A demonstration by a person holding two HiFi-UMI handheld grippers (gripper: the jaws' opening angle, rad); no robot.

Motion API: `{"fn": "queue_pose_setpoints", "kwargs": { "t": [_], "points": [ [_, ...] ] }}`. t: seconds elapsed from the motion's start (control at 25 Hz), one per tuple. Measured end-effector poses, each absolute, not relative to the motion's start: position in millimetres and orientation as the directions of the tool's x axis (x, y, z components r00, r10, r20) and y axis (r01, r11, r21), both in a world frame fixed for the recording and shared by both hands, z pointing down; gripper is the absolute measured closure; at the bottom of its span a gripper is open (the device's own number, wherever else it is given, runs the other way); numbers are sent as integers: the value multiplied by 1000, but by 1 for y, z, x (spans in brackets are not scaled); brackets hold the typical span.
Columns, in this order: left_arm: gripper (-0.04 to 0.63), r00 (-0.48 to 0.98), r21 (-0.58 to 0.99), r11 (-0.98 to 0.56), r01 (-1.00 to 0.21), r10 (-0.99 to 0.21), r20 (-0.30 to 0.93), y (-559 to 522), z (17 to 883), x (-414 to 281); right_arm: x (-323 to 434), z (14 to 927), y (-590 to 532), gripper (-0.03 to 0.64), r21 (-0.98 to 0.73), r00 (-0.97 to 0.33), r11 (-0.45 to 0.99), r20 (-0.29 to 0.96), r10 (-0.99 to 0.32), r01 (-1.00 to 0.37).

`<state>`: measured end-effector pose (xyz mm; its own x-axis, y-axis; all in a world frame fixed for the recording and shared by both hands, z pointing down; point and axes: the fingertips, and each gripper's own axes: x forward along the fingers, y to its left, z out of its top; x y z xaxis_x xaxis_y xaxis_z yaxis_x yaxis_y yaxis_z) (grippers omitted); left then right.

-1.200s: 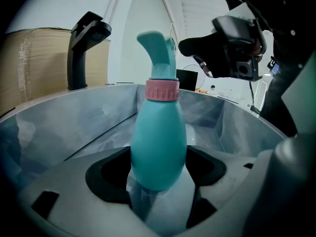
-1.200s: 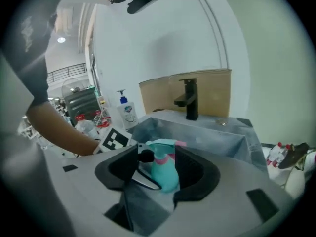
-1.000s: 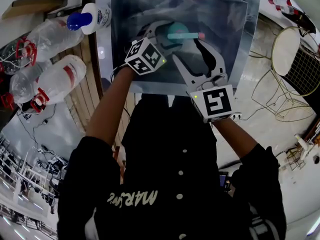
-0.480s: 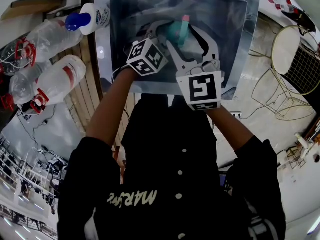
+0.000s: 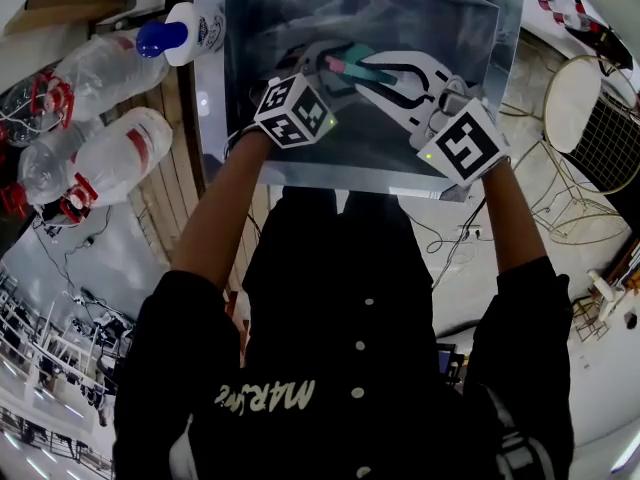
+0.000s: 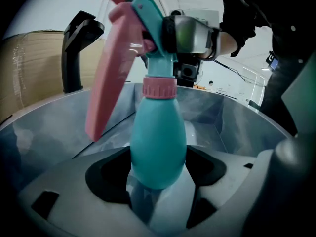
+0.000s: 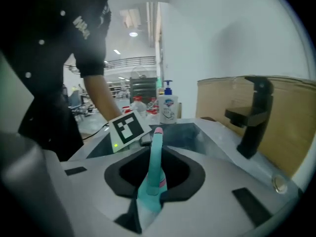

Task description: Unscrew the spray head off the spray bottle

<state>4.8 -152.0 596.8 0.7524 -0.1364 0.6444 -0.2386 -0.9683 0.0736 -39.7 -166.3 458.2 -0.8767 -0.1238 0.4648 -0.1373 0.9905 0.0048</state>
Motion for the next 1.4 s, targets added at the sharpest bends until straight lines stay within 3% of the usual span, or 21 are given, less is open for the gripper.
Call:
{"fn": "queue_pose_setpoints", "kwargs": {
  "t": [0.2, 0.92, 1.2, 1.4],
  "points": [
    [235, 758, 72, -971, -227, -130, 639, -150, 597, 6, -35, 459, -157, 532, -48, -893, 995, 439, 96, 83],
    [235, 754, 68, -972, -223, -128, 644, -152, 597, 8, -28, 456, -154, 534, -80, -860, 931, 362, 359, 355],
    [235, 756, 75, -966, -249, -145, 638, -152, 596, 6, -32, 459, -158, 523, -82, -871, 966, 418, 256, 245],
    [235, 755, 74, -964, -257, -152, 637, -151, 599, 6, -15, 464, -171, 364, -91, -879, 996, 474, 51, 8]
  ]
}}
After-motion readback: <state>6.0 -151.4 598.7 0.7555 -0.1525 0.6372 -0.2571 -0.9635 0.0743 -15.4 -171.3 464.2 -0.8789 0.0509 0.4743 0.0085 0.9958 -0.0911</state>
